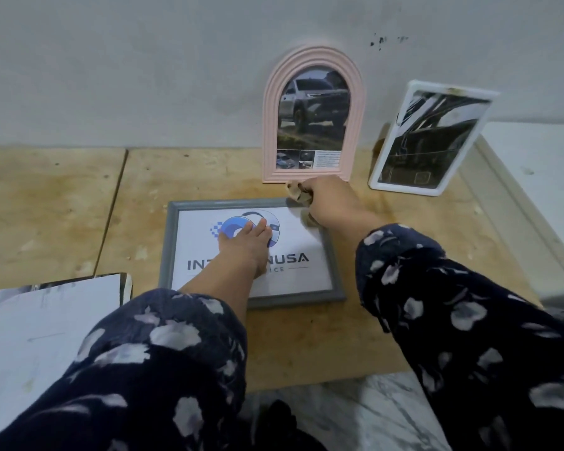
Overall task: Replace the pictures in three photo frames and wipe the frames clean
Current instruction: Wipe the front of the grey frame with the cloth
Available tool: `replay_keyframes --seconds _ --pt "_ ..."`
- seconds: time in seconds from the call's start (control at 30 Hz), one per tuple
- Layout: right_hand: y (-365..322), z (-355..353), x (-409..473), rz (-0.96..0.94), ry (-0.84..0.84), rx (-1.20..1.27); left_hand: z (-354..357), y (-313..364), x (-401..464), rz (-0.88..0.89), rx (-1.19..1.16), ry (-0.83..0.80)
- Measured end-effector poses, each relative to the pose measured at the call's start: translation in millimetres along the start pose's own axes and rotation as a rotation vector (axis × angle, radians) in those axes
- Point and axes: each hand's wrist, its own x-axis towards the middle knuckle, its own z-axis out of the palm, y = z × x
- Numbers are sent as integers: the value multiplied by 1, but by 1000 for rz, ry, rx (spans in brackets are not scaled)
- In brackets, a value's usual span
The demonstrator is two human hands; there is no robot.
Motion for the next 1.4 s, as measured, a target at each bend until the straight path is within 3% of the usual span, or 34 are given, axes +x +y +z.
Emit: replay_keyframes --seconds 0.13,0.17,0.3,0.37,0.63,0.77,0.9,0.97,1.13,1.23,1.4 --pt "12 43 14 -72 -157 -284 -1 0 2 -16 12 -13" --pt "17 57 10 -107 -134 -316 -1 0 2 -23 17 -20" --pt "32 84 -15 -299 269 -291 -6 0 0 -35 11 -52" --pt "33 83 -30 -305 257 -252 -7 1 -2 -37 9 -52" --pt "26 70 -90 -169 19 -49 -10 6 -5 -33 8 -49" --pt "25 60 -109 -111 -81 -71 -13 9 -5 -44 12 -50" --pt "29 30 -97 104 -265 176 -19 13 -6 -49 56 -44" --pt "39 14 -79 188 -234 279 -22 17 -4 -71 87 -23" --pt "61 -12 -34 362 33 393 -38 37 10 -43 74 87" --pt "66 -3 -11 341 59 263 -36 51 16 95 101 73" --pt "53 28 11 250 74 139 -27 53 22 71 157 -2"
